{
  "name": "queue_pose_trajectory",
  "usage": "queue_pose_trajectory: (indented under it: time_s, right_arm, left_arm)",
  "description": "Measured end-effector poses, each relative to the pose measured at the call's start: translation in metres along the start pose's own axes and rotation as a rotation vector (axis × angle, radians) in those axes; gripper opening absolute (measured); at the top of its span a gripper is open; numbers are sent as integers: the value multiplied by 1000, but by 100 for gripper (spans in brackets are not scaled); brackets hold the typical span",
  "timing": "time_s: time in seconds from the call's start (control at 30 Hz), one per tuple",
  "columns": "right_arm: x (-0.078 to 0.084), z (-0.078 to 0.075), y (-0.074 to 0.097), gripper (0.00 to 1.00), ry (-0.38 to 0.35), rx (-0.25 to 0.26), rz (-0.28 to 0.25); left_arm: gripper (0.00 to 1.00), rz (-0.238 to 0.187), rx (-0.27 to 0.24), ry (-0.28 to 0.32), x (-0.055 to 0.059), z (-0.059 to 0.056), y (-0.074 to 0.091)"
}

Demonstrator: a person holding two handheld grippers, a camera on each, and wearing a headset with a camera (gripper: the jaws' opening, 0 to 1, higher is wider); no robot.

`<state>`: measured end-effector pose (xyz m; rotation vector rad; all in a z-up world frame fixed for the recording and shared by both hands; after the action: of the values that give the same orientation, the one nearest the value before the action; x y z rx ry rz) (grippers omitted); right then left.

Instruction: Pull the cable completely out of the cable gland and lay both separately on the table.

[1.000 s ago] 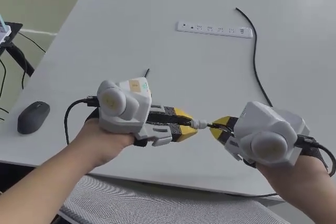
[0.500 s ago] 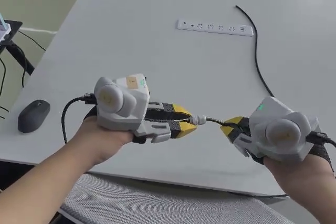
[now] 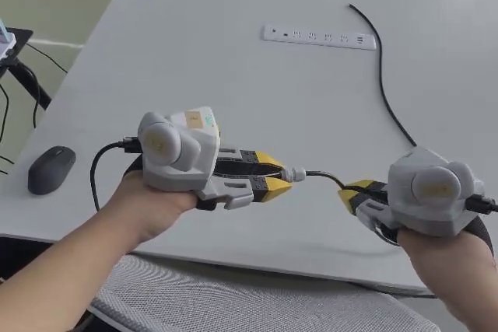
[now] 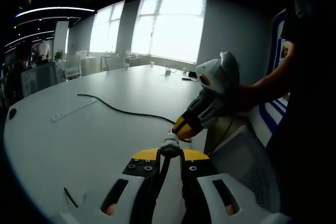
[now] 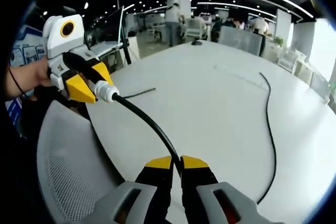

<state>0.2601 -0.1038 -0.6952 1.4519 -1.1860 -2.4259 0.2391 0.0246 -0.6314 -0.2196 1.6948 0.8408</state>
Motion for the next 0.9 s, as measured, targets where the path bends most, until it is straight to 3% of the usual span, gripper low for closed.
queue_pose_trajectory:
  time_s: [0.33, 0.67, 0.77, 0.9]
  right_arm:
    - [28, -15, -3, 0, -162, 27, 16]
    - [28, -14, -1, 0, -102, 18, 18]
    - [28, -11, -1, 1, -36, 12, 35]
    - [25, -9, 1, 1, -21, 2, 28]
  left_arm:
    - [15, 6, 3, -4, 1, -5, 0]
    - [15, 15, 0, -5, 3, -1, -2]
    - [15, 16, -7, -5, 2, -1, -1]
    - [15, 20, -12, -6, 2, 0, -2]
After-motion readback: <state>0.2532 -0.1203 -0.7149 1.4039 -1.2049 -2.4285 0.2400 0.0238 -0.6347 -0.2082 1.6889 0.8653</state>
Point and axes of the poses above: the centre of the closed fingertips' face, and the gripper's own axes: y roughly backward along the fingers, z roughly to its left, x roughly out of its underside, the point moved 3 cm from there along y, roughly backward along the fingers, and after that the axes turned 15 degrees about -x, right-handed, at the moved point
